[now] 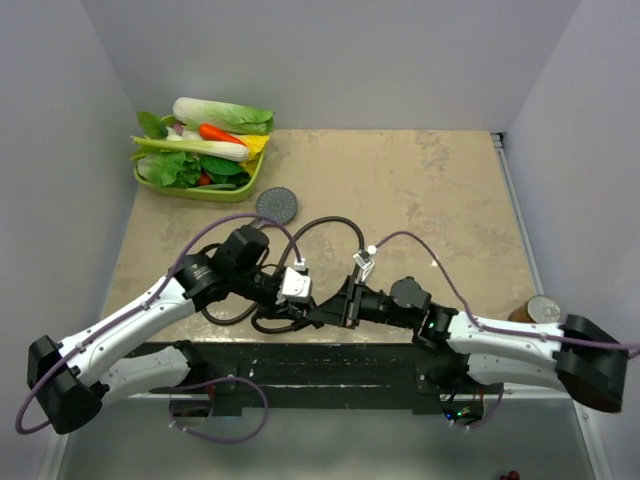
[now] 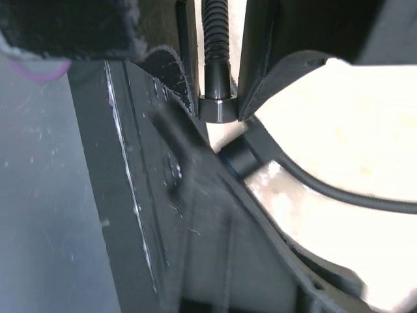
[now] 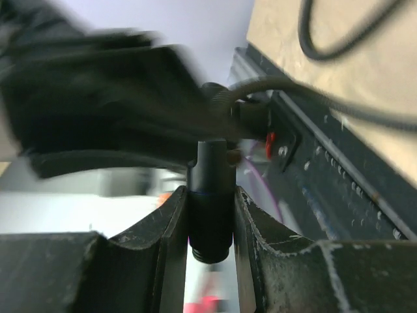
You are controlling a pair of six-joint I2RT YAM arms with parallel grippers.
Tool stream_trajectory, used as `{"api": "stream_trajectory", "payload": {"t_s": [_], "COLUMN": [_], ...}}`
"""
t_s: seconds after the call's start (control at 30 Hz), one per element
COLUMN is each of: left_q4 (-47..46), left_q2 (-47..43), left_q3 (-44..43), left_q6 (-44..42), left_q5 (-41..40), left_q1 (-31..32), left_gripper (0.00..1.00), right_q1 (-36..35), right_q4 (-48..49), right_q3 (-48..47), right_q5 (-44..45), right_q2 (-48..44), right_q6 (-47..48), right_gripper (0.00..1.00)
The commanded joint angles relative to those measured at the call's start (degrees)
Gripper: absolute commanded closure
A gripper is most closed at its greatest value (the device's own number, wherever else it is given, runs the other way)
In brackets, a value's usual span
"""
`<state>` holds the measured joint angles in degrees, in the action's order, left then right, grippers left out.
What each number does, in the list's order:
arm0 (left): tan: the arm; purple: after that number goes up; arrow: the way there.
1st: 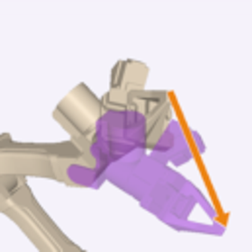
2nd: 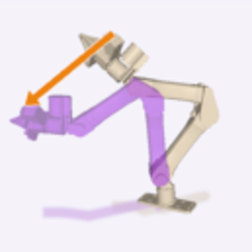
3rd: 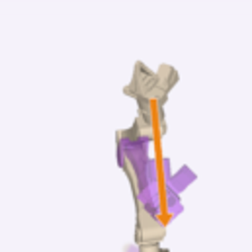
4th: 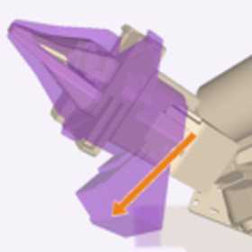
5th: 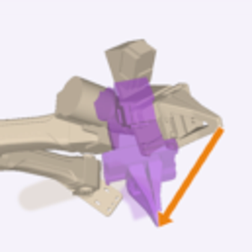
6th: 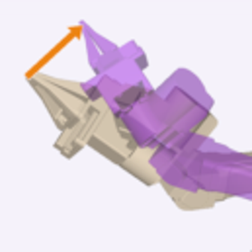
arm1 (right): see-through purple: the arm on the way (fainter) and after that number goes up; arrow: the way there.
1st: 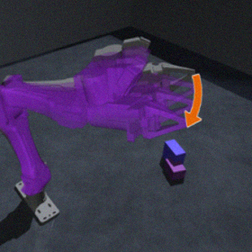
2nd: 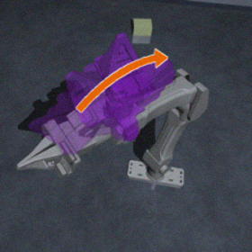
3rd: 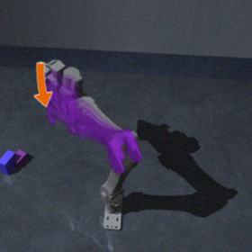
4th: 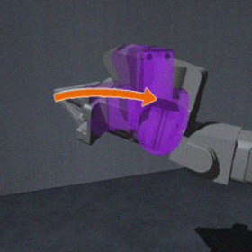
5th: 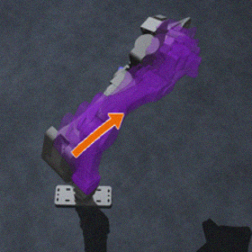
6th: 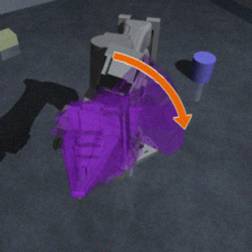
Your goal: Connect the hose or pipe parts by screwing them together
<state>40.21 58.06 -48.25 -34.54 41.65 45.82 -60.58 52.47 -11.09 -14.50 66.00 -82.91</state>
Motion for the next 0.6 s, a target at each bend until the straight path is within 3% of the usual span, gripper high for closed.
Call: {"api": "stream_trajectory", "payload": {"t_s": [0.0,0.13,0.33,0.4,0.43,0.47,0.57], "left_q4": [-7.58,-11.90,-16.38,-24.78,-30.74,-48.73,-79.30], "left_q2": [-0.23,-0.76,-1.99,-2.16,-2.16,-2.43,-2.52], "left_q3": [-4.31,-3.78,-4.31,-4.31,-3.53,-0.47,5.61], "left_q6": [9.66,16.08,23.19,33.36,40.01,56.44,82.44], "left_q5": [9.74,15.91,26.08,31.71,38.53,40.68,41.06], "left_q1": [-2.75,-5.30,-8.02,-8.64,-8.99,-9.00,-9.08], "left_gripper": [1.00,1.00,1.00,1.00,1.00,1.00,1.00], "right_q1": [-3.50,-3.67,-6.48,-8.85,-9.21,-9.73,-10.18], "right_q4": [-50.13,-61.57,-71.52,-72.59,-73.12,-72.95,-72.42], "right_q3": [-22.02,-28.96,-36.62,-37.59,-39.08,-39.88,-43.83], "right_q5": [10.77,14.40,16.15,20.56,21.00,21.09,20.92], "right_q2": [-17.55,-26.69,-29.78,-30.31,-29.97,-29.79,-29.00], "right_q6": [44.95,59.25,79.72,87.08,89.31,91.42,99.68], "right_gripper": [1.00,1.00,1.00,1.00,1.00,1.00,1.00]}}
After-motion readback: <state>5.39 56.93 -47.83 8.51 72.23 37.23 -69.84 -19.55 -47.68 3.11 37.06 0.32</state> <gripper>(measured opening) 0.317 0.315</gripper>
